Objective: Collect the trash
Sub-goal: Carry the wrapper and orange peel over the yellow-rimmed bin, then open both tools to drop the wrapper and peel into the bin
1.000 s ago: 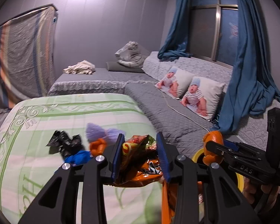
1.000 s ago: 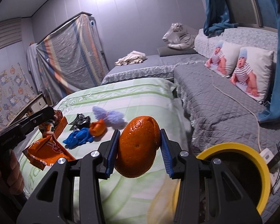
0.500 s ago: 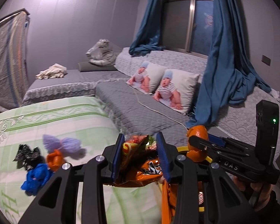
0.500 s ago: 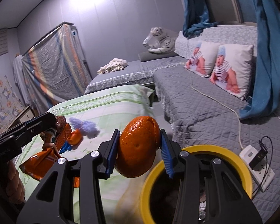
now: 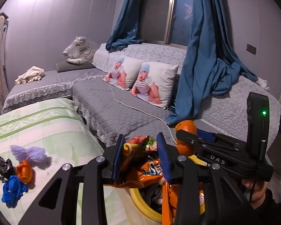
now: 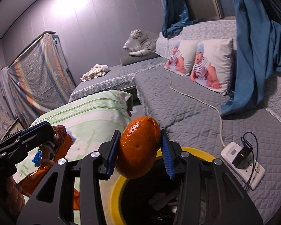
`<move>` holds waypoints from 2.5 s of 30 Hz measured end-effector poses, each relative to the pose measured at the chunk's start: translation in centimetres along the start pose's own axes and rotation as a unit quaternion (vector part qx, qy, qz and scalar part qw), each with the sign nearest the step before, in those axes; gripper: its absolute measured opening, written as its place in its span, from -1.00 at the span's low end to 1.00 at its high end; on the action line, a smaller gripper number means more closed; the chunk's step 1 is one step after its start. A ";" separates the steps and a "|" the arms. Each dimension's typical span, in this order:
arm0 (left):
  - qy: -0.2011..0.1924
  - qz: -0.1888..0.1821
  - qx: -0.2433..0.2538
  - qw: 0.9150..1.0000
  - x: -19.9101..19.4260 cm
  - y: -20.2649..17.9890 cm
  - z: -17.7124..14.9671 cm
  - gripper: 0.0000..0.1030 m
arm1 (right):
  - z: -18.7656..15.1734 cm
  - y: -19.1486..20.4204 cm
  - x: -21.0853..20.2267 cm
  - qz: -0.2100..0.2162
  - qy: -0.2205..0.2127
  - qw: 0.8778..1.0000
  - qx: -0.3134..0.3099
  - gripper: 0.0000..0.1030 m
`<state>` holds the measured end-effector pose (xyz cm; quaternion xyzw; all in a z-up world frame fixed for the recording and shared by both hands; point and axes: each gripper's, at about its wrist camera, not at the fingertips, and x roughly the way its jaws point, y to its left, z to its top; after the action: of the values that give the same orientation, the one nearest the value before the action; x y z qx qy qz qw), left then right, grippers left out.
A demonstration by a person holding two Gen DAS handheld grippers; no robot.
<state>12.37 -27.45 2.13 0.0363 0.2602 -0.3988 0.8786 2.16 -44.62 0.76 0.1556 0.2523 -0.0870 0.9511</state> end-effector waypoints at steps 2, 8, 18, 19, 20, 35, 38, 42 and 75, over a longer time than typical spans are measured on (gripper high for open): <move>0.003 -0.005 0.002 1.000 0.5 -0.4 -0.1 -0.36 | -0.1 -0.8 0.1 -0.005 0.003 1.000 0.005 -0.22; 0.020 -0.020 0.003 1.000 2.4 -1.2 -0.6 -0.36 | -0.3 -2.5 0.4 -0.022 0.006 1.000 0.018 -0.22; 0.052 -0.037 0.009 0.998 5.9 -2.7 -2.0 -0.36 | -1.6 -5.0 1.5 -0.039 0.023 0.998 0.042 -0.22; 0.054 -0.038 0.010 0.998 6.0 -2.8 -2.1 -0.36 | -1.7 -5.1 1.5 -0.041 0.024 0.998 0.043 -0.22; 0.057 -0.040 0.011 0.998 6.3 -2.9 -2.2 -0.36 | -1.9 -5.3 1.7 -0.042 0.026 0.998 0.045 -0.22; 0.104 -0.048 0.014 0.993 9.7 -3.6 -4.7 -0.35 | -4.5 -7.9 4.2 -0.058 0.065 0.993 0.075 -0.22; 0.114 -0.048 0.014 0.992 10.3 -3.8 -5.4 -0.35 | -5.1 -8.4 4.7 -0.061 0.075 0.992 0.081 -0.21; 0.125 -0.051 0.012 0.991 11.0 -4.0 -5.9 -0.35 | -6.0 -9.0 5.4 -0.066 0.089 0.990 0.086 -0.21; 0.081 -0.024 -0.023 0.996 5.7 0.2 -4.3 -0.10 | -3.7 -7.3 3.2 -0.080 0.053 0.992 0.081 -0.02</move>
<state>13.82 -29.99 -4.33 0.0421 0.3407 -0.4096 0.8452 1.45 -50.46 -5.70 0.2160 0.3058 -0.1744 0.9107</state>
